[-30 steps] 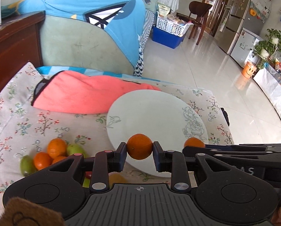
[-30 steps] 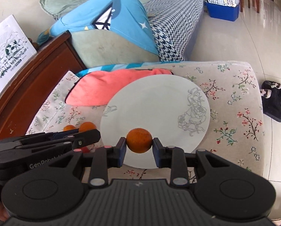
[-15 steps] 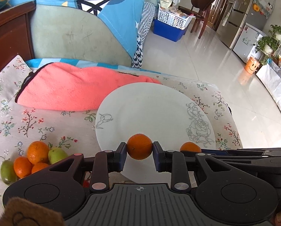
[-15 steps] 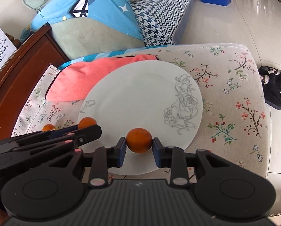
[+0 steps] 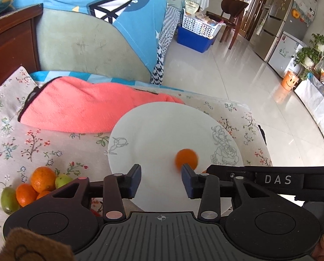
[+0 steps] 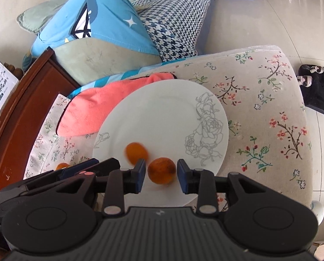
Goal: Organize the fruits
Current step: 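Carry the orange onto the white plate with the left gripper while the right gripper places its orange, then open both grippers and move them back over the fruit pile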
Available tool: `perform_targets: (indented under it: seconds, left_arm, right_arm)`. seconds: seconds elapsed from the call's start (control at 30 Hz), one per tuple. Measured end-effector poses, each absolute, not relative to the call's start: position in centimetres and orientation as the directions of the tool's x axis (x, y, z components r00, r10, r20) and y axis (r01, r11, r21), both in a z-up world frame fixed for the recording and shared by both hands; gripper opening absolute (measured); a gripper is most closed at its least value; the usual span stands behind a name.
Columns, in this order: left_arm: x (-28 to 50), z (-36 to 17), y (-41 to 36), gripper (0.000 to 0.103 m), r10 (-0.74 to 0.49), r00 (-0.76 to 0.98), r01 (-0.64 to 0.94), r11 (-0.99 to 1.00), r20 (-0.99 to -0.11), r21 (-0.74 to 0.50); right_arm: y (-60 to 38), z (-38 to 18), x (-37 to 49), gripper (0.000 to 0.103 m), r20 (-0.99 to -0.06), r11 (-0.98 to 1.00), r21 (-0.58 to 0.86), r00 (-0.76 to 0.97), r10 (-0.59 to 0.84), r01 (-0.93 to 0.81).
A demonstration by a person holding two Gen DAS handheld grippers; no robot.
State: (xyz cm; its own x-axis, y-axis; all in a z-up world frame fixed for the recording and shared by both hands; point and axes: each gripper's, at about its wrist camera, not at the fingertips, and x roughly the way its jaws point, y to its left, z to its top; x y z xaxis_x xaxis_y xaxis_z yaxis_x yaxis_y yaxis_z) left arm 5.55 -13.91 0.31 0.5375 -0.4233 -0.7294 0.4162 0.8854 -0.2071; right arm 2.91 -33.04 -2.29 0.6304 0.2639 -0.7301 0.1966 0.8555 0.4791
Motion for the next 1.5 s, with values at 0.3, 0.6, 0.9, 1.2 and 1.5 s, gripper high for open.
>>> perform_targets:
  seconds: [0.3,0.6,0.9,1.2,1.5]
  left_arm:
    - [4.9,2.9,-11.7,0.059,-0.385,0.580,0.390,0.905,-0.718,-0.171]
    - [4.4,4.7,-7.3,0.066,-0.337,0.594,0.329,0.931,-0.731,-0.162]
    - [3.4,4.5,-2.1,0.066,-0.297,0.586,0.258,0.950,-0.754,-0.174]
    - [3.8,3.9,2.1,0.066,-0.215,0.587,0.172,0.975,-0.780,-0.140]
    - [5.5,2.2,3.4,0.066,-0.163,0.588,0.077,0.986,-0.792,-0.146]
  right_arm:
    - [-33.0,-0.7,2.3,0.034,-0.695,0.856,0.493,0.663,0.278,0.157]
    - [-31.0,0.5,0.9,0.034,-0.679,0.870,0.485,0.667,0.308,0.092]
    - [-26.6,0.5,-0.6,0.037,-0.684,0.887,0.460,0.622,0.380,-0.037]
    - [-23.0,-0.6,-1.8,0.037,-0.712,0.894,0.430,0.562,0.421,-0.124]
    - [-19.9,-1.3,-2.5,0.040,-0.738,0.903,0.378,0.523,0.426,-0.202]
